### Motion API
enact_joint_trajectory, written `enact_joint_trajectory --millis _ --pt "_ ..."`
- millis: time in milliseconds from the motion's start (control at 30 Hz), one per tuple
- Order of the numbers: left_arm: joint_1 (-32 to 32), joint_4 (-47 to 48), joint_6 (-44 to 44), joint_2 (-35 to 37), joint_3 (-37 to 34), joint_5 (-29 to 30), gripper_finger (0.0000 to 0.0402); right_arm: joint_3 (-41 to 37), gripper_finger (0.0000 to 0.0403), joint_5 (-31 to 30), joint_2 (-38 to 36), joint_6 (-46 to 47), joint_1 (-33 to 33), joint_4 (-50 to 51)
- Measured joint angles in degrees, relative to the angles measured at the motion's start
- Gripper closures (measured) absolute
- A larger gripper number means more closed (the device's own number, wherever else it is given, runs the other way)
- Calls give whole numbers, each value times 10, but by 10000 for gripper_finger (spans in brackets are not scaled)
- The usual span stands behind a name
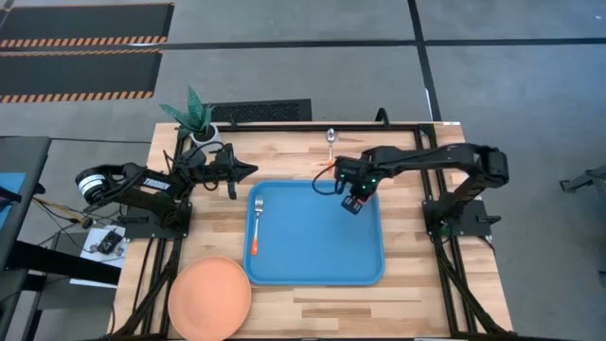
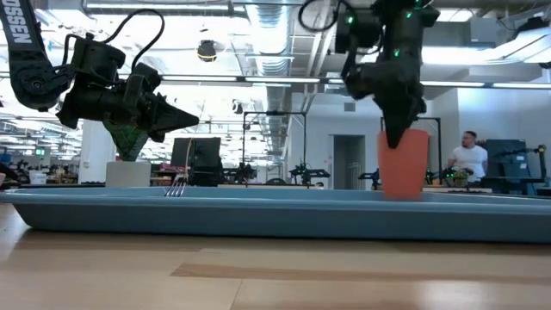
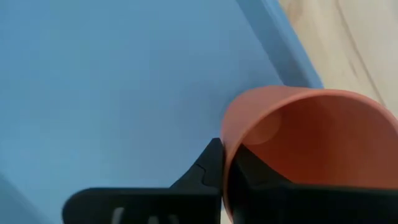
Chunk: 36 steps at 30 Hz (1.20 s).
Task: Pick and place plate/cup/fork/spoon on tray
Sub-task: Put the orange cup on the top right of the blue serving tray
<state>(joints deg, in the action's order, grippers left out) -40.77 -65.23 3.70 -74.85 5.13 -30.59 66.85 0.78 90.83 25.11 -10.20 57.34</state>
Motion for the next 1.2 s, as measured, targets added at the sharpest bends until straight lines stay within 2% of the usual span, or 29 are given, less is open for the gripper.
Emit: enact_joint_trajectory --millis 200,867,1200 --pt "0 3 0 0 0 13 401 2 384 -7 28 -17 -8 -2" --pt "0 3 0 0 0 13 401 1 385 -37 27 -16 -27 -4" --pt "0 3 0 0 0 13 401 1 375 -10 28 -8 -22 -5"
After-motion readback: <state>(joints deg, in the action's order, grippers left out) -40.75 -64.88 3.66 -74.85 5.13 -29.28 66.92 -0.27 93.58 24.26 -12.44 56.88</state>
